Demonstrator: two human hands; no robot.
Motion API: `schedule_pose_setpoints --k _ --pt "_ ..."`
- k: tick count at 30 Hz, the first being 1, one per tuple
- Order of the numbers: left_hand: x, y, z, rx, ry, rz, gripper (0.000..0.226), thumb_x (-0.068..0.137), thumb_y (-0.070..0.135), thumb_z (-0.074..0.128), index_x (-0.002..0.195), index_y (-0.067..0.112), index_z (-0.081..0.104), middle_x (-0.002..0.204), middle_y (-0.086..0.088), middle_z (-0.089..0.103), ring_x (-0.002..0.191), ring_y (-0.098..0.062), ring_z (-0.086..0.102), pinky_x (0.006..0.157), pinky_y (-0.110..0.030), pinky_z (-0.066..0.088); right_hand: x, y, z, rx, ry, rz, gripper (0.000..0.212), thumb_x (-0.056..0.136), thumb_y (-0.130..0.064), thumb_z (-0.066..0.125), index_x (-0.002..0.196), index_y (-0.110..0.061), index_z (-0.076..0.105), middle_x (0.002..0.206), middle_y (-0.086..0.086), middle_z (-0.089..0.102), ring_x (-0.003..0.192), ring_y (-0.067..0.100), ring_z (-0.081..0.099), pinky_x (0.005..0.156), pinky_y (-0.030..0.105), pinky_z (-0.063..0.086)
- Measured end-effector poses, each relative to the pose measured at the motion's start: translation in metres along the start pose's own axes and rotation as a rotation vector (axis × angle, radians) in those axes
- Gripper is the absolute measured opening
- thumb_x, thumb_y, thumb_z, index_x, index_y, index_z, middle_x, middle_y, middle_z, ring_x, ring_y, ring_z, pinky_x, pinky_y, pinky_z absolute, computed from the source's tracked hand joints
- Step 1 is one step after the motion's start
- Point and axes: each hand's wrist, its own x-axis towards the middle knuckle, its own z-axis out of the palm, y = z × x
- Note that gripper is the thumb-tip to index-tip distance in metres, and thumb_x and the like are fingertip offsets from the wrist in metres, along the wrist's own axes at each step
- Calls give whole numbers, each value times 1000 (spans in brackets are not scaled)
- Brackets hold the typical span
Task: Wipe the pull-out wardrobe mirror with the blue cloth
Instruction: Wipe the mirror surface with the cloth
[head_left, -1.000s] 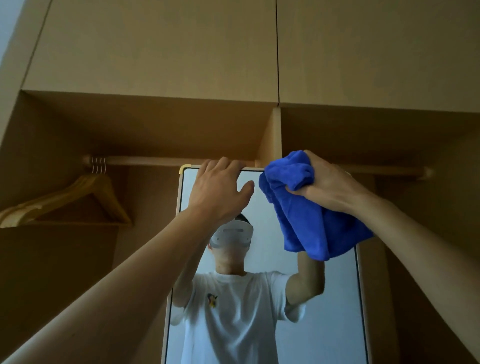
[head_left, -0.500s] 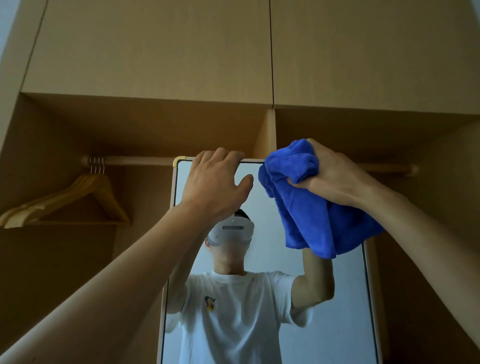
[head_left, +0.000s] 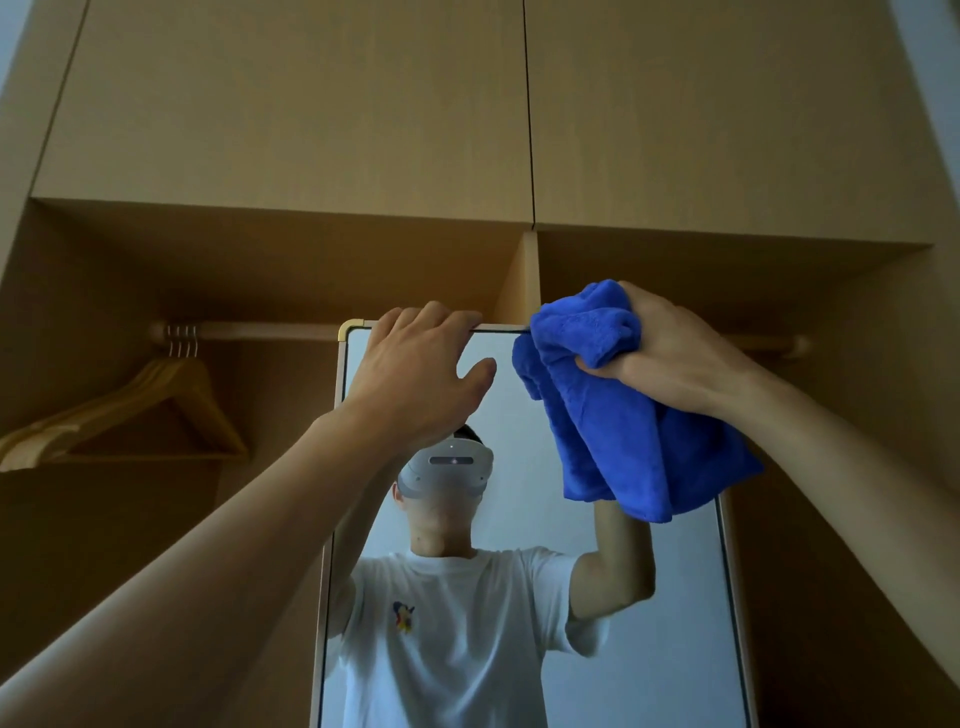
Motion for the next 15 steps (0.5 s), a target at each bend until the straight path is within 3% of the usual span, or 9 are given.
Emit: schedule_pose_setpoints --k 3,6,9,13,15 --pt "1 -9 -4 48 -10 -3 61 95 60 42 148 30 42 141 5 54 135 -24 45 118 -49 23 1 3 -7 0 93 22 36 89 -27 67 124 -26 55 108 -5 67 99 16 64 85 37 53" --pt "-1 -20 -10 38 5 -31 66 90 62 33 145 29 48 133 2 59 129 -26 48 112 -47 29 8 7 -19 -77 160 69 27 88 -26 66 114 -22 57 99 1 68 90 18 65 82 42 54" --pt "-5 -25 -14 10 9 -33 68 89 62 31 144 27 50 133 2 60 130 -26 50 114 -47 28 17 13 -32 -123 190 121 22 87 -28 66 107 -22 59 94 -1 67 82 13 62 72 36 50" --pt "-6 -25 -12 28 -1 -52 56 95 59 37 143 31 49 136 5 57 132 -23 48 119 -57 18 27 19 -43 -186 188 200 17 84 -27 65 96 -15 64 90 10 69 79 26 65 71 42 53" --pt "-5 -28 -12 6 -24 -65 55 96 58 41 144 33 46 138 4 55 134 -24 46 119 -60 19 29 21 -45 -209 188 244 17 84 -25 65 91 -10 64 88 14 69 75 28 64 63 37 48"
